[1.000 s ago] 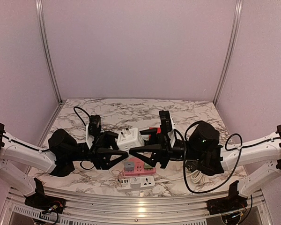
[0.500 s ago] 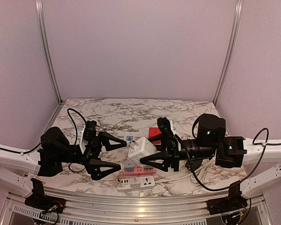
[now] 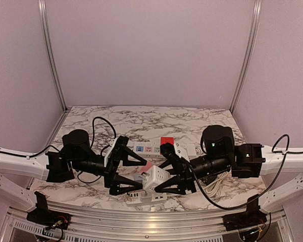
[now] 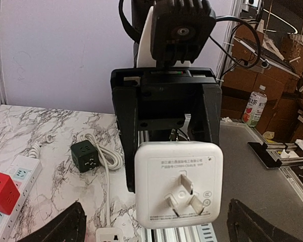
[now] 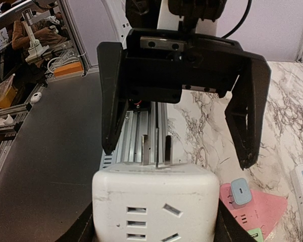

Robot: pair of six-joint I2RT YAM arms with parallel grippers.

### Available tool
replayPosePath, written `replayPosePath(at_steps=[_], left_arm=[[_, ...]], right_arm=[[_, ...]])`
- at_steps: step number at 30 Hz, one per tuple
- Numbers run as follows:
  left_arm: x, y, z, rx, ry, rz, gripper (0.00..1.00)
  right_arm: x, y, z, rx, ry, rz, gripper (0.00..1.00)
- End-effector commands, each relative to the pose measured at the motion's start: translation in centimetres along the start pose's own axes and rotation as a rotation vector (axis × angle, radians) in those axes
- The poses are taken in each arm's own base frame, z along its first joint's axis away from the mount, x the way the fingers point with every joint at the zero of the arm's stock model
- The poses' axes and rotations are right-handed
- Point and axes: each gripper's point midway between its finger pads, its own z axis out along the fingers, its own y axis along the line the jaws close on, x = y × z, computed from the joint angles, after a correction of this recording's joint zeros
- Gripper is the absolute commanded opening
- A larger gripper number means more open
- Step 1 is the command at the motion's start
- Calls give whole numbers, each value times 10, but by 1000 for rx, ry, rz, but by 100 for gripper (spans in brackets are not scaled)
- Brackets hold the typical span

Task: Insert the plug
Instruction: Pass from the right arm to the left

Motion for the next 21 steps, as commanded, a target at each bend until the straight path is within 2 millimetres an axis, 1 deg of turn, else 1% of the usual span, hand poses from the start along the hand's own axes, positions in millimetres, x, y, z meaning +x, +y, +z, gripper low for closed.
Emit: replayPosePath(at_steps=[1, 9, 14, 21], left_arm=[[3, -10, 8, 64, 44, 11, 99], [8, -11, 12, 49, 82, 27, 98], [13, -9, 16, 37, 119, 46, 89], [23, -9, 20, 35, 162, 42, 86]], right_arm=[[-17, 4, 0, -30, -33, -20, 0], [-6, -4, 11, -13, 2, 16, 0], [-7, -8, 13, 3, 4, 21, 0], [-11, -9, 13, 8, -3, 41, 0]])
